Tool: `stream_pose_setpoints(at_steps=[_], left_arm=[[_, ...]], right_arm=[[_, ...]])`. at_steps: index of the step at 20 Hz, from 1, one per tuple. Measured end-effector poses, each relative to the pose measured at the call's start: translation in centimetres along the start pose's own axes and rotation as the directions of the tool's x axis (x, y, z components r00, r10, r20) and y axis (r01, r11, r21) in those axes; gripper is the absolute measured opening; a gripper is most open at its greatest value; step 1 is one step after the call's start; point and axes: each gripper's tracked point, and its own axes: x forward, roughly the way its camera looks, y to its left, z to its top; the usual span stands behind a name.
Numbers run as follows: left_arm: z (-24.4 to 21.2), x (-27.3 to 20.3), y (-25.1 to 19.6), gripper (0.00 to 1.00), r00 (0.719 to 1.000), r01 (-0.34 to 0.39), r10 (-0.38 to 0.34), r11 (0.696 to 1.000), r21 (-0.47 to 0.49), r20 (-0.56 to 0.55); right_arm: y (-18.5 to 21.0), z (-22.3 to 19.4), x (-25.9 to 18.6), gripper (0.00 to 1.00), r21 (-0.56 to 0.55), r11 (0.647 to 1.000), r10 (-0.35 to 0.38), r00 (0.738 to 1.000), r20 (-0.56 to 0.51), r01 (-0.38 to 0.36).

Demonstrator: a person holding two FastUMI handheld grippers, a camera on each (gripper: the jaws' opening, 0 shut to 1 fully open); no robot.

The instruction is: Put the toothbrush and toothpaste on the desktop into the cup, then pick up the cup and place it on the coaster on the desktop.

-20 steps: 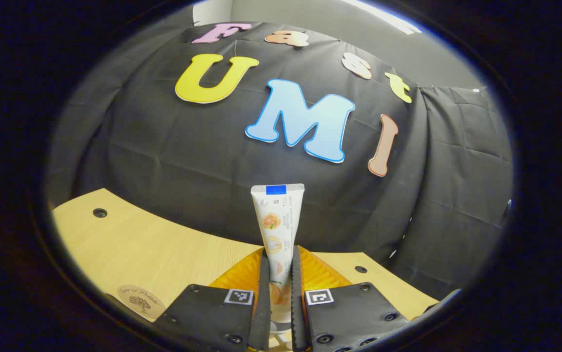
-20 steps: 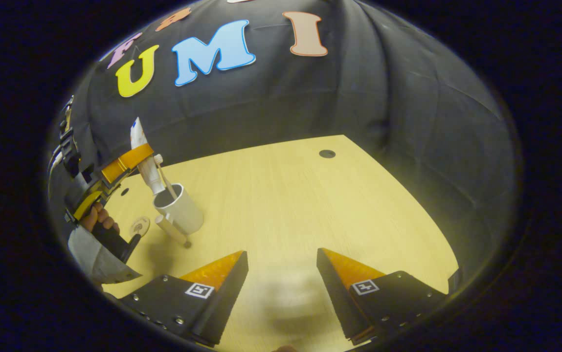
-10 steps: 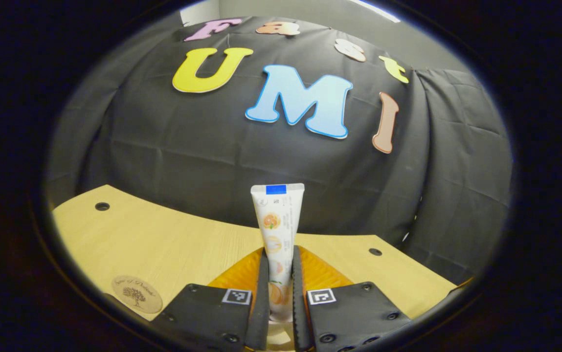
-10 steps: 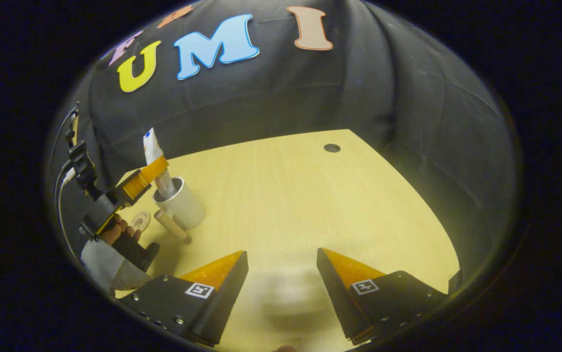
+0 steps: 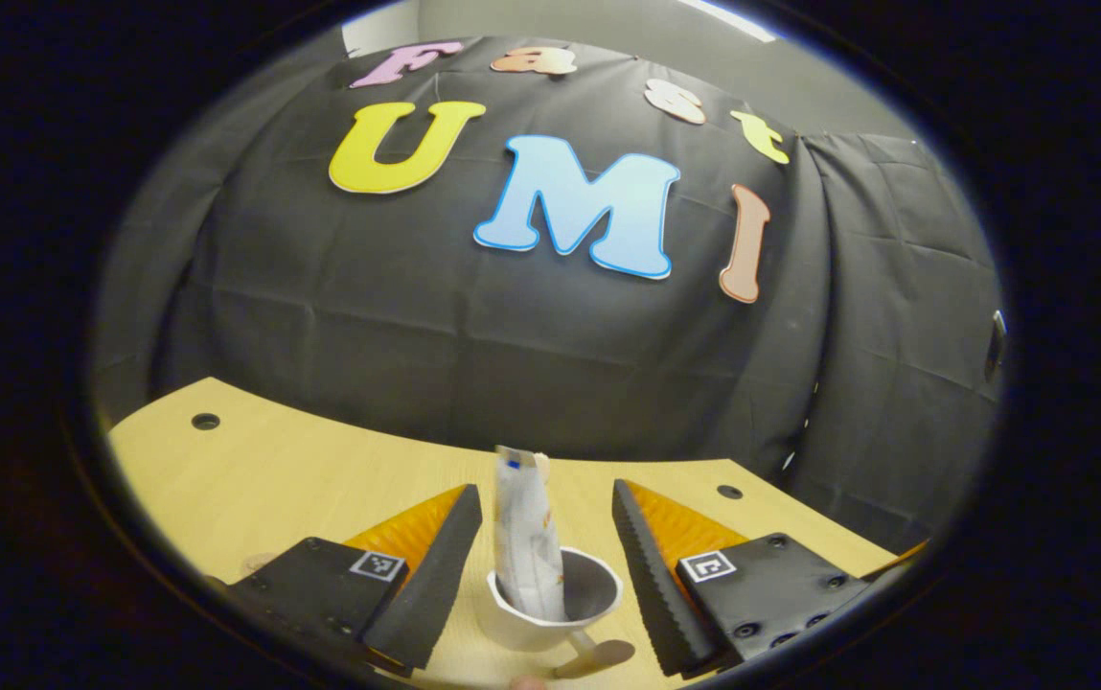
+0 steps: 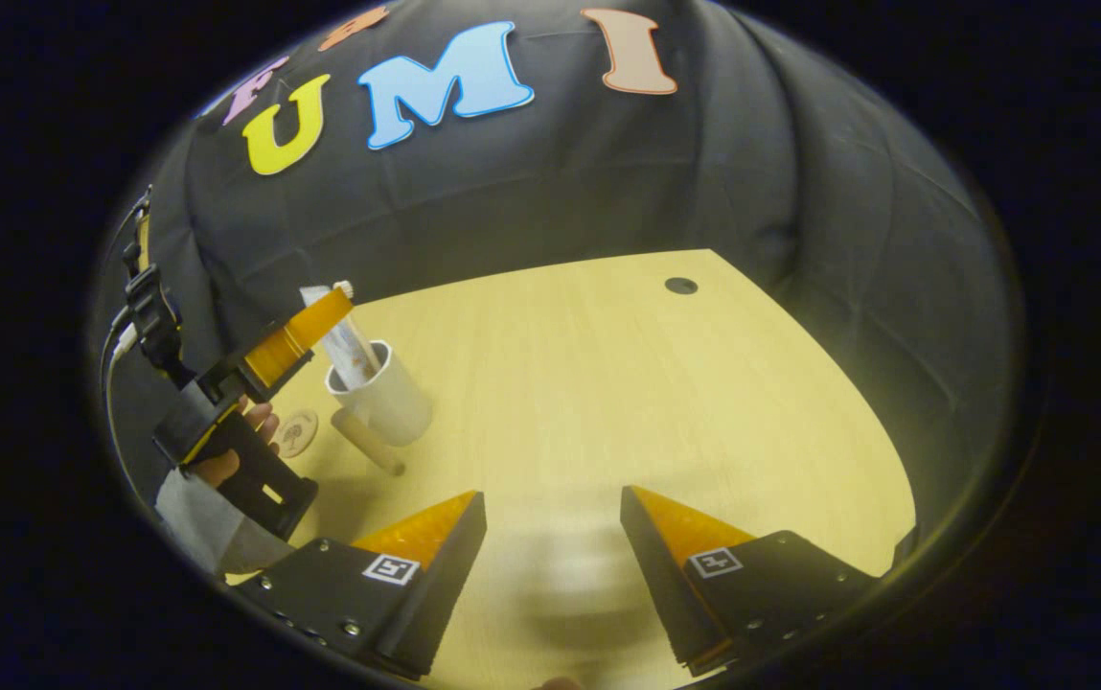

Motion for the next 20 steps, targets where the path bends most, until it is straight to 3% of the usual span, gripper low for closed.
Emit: stream_pose_setpoints(at_steps=[5, 13, 20], left_arm=[[2.1, -2.5, 1.9, 0.94, 1.0, -0.027, 0.027, 0.999, 0.027, -0.004], [6.8, -7.5, 5.2, 0.93, 0.998, -0.069, 0.068, 0.995, 0.067, 0.015], [7.6, -11.6, 9.3, 0.93, 0.989, -0.147, 0.148, 0.988, 0.05, -0.011]], right_arm=[[3.7, 0.9, 0.8, 0.86, -0.043, 0.997, 0.059, 0.998, -0.017, -0.06], [10.2, 2.2, 3.1, 0.86, -0.145, 0.979, 0.135, 0.989, -0.056, -0.142], [14.7, 1.5, 5.9, 0.86, -0.219, 0.956, 0.162, 0.974, -0.157, -0.195]])
